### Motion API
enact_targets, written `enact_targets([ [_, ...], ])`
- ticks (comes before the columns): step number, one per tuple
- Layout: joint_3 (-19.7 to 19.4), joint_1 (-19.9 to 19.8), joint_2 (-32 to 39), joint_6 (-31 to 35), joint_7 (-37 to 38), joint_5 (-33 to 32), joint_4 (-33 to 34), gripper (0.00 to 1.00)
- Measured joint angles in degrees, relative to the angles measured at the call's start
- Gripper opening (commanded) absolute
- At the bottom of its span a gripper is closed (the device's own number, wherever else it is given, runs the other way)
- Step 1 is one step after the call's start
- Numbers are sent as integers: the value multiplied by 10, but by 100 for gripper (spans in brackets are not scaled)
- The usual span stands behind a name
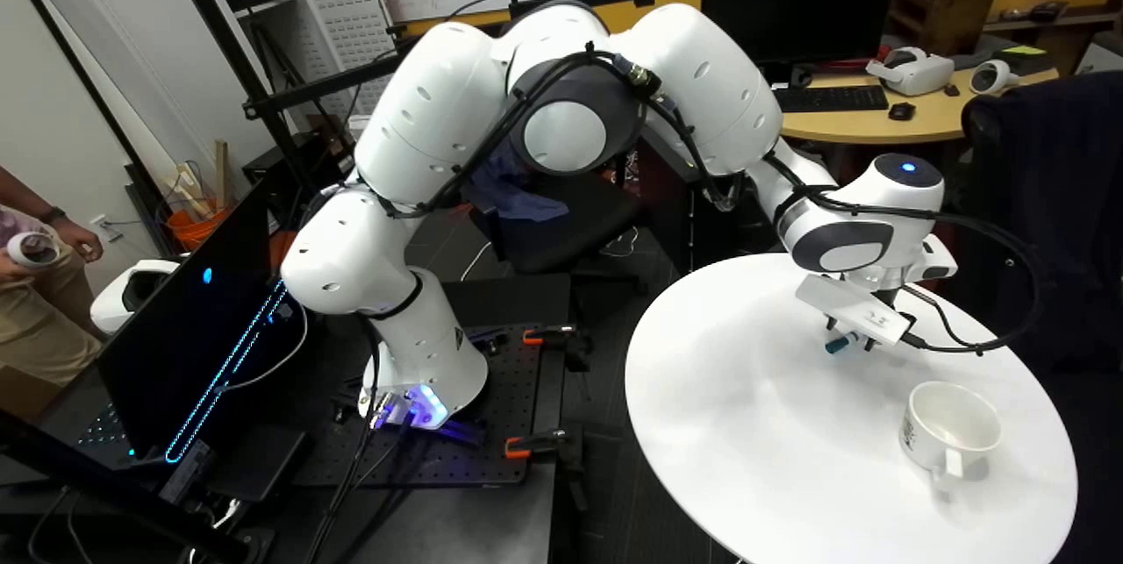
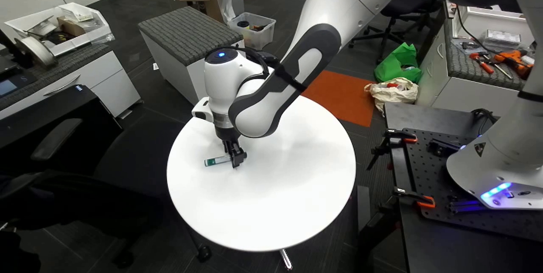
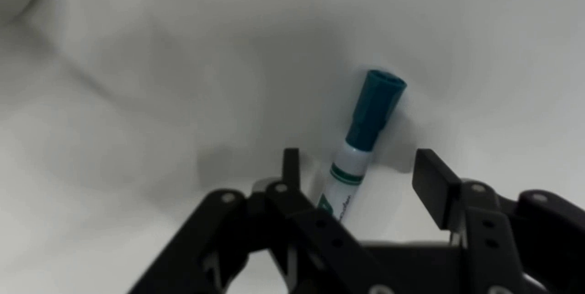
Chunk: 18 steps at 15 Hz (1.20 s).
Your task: Put the marker inside the mug cup
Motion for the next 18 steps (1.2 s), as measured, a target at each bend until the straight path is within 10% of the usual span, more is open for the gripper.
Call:
enact_targets([
  [5,-1,2,5,-3,1,0,11,1],
  [18,-21,22,-32,-6,71,-26,18,5],
])
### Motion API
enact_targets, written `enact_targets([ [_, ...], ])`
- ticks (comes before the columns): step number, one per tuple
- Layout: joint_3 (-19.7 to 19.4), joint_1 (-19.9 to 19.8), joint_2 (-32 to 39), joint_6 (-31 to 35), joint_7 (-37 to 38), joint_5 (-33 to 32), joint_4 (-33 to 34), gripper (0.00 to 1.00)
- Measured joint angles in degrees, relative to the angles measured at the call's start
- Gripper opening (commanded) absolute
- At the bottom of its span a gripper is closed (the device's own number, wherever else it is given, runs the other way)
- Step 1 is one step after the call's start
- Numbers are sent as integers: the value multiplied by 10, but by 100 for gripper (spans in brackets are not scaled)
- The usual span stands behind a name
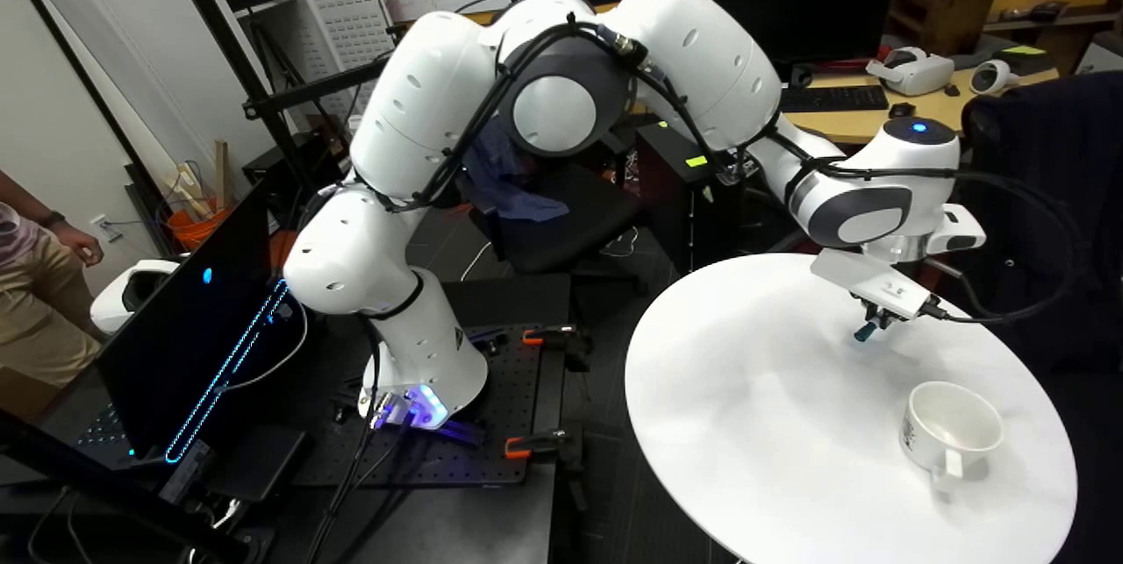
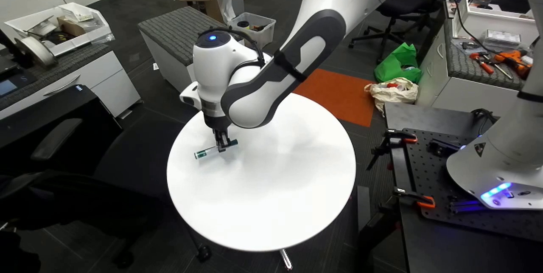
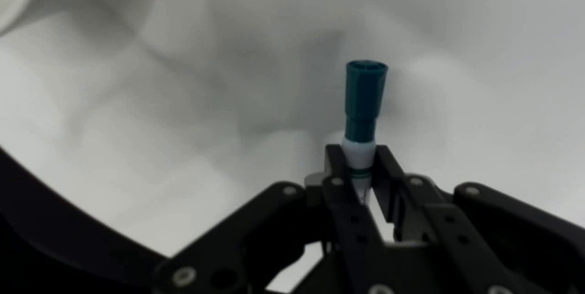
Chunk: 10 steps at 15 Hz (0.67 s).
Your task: Put the marker inside the mug cup
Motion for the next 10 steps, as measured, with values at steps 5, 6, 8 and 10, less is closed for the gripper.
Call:
enact_targets([
  [5,-39,27,-59,-1,64,-58,-20,5],
  [6,-51,35,-71,-2,78,-75,-26,5],
  [8,-76,50,-92,-7,108,-108,-39,5],
  [10,-96,63,-112,-15,135,-140,-52,5],
])
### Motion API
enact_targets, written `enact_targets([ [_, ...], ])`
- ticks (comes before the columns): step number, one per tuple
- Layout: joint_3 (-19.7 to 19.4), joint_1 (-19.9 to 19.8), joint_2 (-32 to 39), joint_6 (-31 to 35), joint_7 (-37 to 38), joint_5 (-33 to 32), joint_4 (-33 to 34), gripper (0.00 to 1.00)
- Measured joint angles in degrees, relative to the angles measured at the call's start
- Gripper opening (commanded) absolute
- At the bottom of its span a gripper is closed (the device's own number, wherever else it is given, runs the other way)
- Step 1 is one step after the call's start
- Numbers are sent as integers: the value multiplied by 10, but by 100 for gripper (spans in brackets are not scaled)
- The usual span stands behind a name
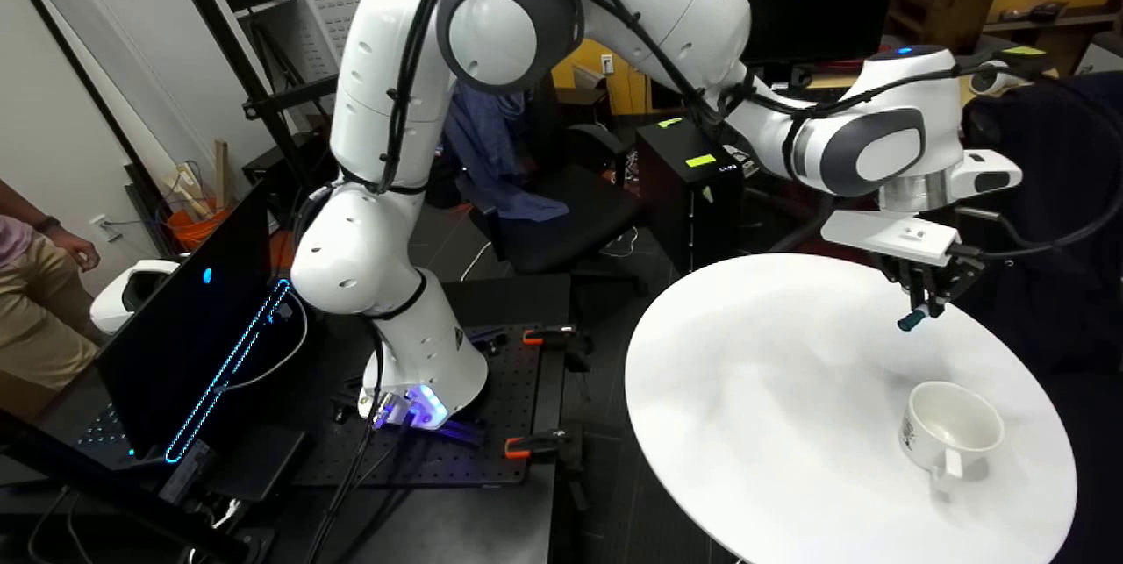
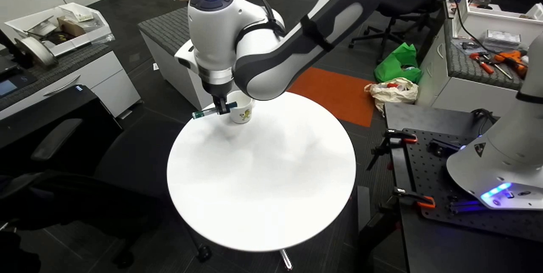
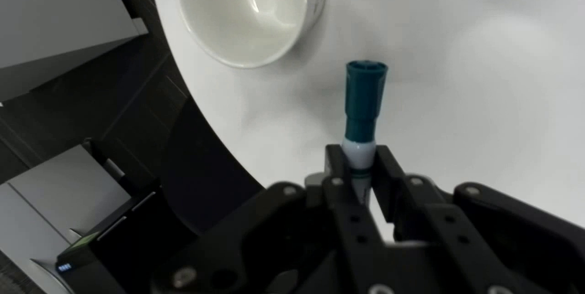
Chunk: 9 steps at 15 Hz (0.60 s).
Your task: Put the marker inside the mug cup
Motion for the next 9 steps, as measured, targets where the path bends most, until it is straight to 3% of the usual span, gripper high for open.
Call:
enact_targets([
  [9,-41,22,-78,-38,88,-116,-57,5],
])
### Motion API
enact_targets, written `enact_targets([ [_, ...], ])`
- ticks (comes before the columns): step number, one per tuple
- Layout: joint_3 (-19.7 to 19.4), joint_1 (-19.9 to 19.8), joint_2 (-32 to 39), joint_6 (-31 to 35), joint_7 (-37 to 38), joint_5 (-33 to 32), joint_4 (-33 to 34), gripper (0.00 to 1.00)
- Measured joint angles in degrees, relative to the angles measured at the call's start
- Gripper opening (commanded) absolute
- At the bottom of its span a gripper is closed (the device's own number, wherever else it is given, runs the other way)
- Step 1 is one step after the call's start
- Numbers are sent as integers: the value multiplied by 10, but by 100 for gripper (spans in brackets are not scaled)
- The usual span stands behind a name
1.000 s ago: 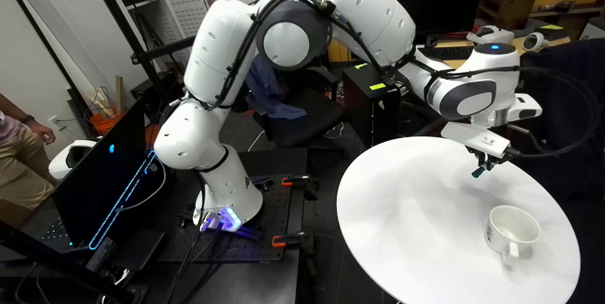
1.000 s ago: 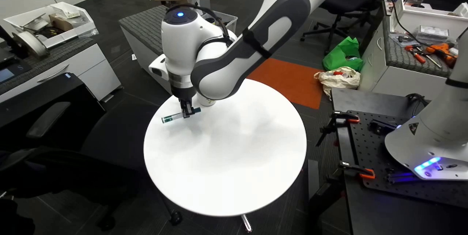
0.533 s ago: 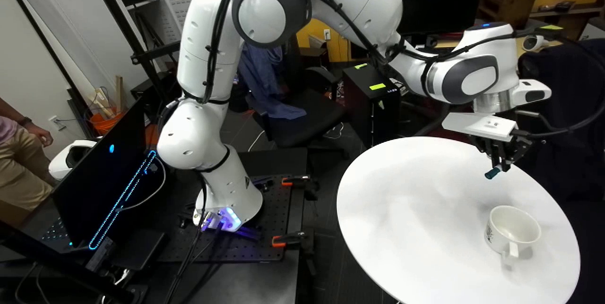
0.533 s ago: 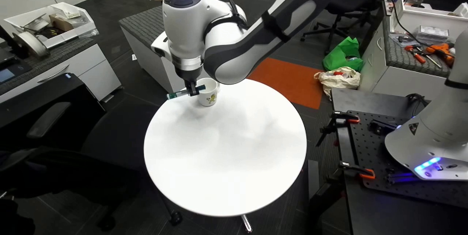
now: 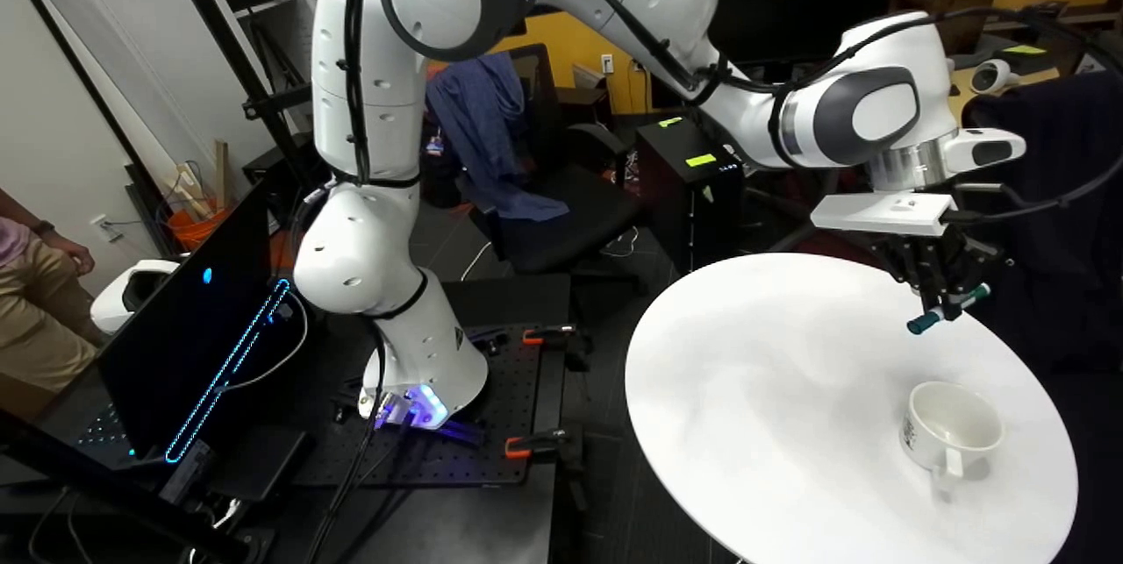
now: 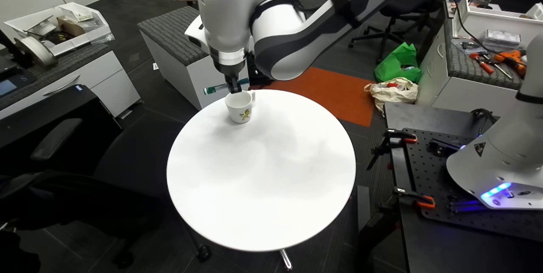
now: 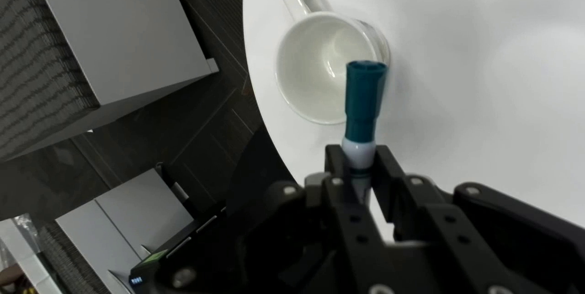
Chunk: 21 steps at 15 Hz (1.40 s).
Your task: Put the marker inside the mug cup
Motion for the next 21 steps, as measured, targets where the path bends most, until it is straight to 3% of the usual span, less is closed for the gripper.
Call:
enact_targets([
  [6,-4,0,-43,-65,29,-52,-31,5],
  [13,1,0,-69,-153,29,-57,-51,5],
  [21,10,-9,-54,-167,27,-78,-51,5],
])
